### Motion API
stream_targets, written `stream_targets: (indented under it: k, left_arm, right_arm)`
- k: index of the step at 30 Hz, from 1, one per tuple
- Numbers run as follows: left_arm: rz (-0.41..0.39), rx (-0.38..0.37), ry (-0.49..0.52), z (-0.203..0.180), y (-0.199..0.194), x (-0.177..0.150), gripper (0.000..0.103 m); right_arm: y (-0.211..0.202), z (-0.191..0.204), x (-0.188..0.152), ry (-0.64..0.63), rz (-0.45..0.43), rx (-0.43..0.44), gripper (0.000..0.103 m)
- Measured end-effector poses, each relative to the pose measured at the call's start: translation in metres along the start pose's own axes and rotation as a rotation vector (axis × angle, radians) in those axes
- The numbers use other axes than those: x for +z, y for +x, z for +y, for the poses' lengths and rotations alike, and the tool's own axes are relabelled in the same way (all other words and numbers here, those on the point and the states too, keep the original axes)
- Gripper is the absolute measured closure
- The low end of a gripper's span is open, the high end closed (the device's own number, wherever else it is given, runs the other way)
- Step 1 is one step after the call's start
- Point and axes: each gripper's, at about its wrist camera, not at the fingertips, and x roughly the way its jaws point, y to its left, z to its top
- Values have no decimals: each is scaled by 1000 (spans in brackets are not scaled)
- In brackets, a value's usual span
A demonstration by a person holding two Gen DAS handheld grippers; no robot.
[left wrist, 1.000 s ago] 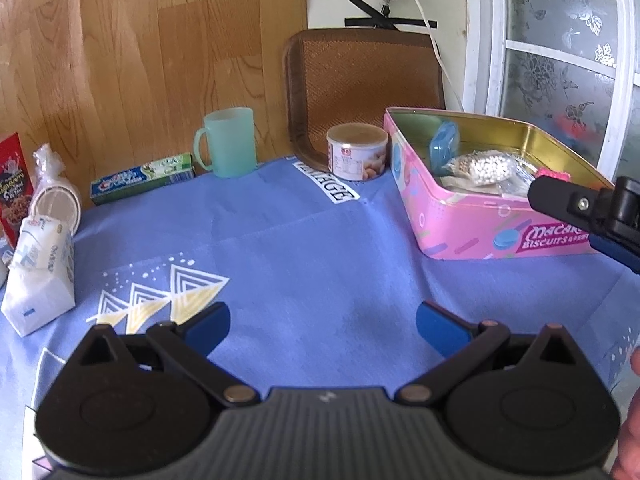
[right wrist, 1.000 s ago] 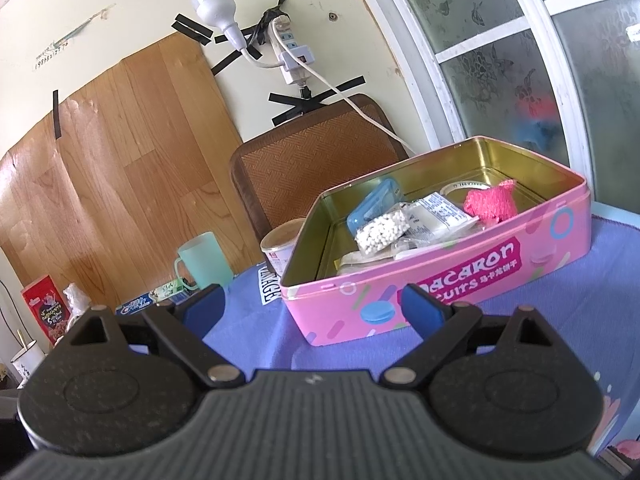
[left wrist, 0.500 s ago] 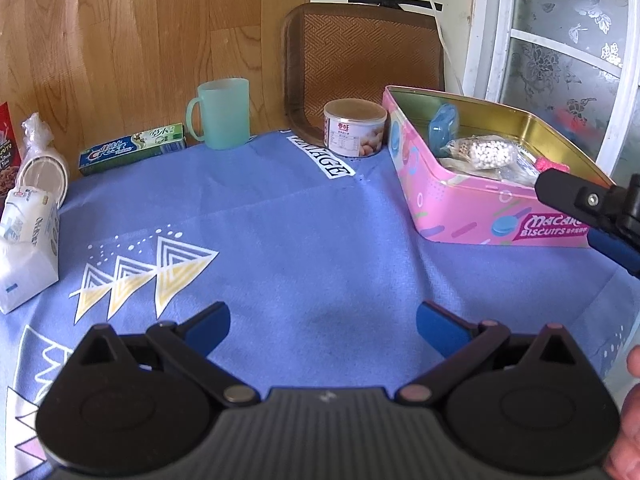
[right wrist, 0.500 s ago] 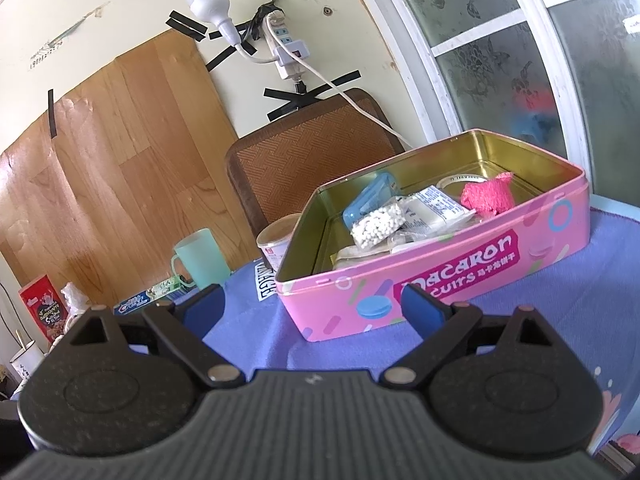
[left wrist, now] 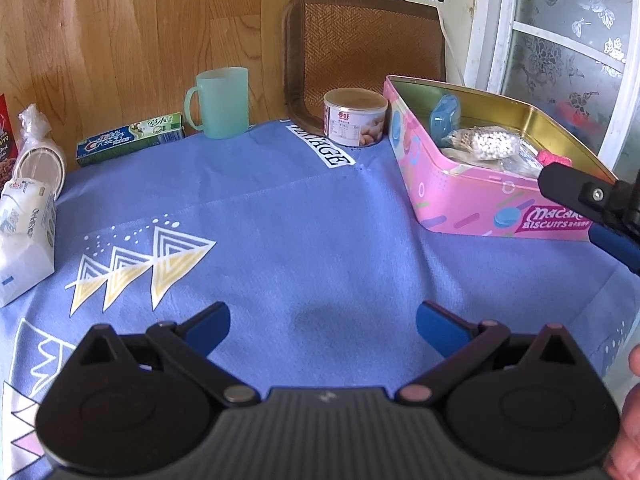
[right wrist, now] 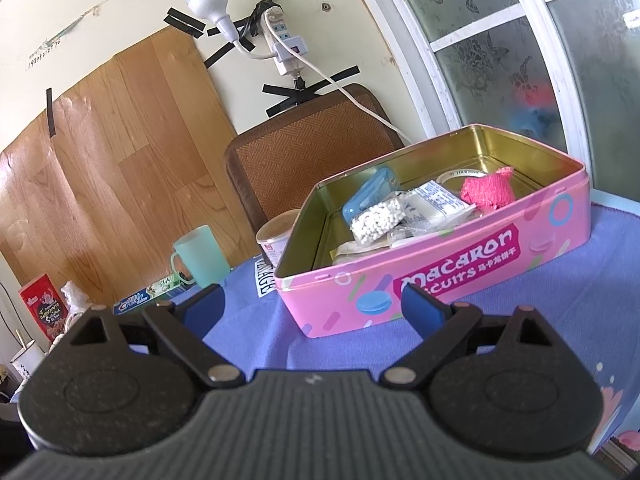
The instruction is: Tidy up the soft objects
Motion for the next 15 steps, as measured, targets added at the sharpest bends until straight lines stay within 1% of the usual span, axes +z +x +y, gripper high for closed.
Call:
stream_targets:
  k: [15]
  left_arm:
    - [4,1,8,-1,1,0,0]
  right_arm:
    - [1,-1,0,1,6,2,6]
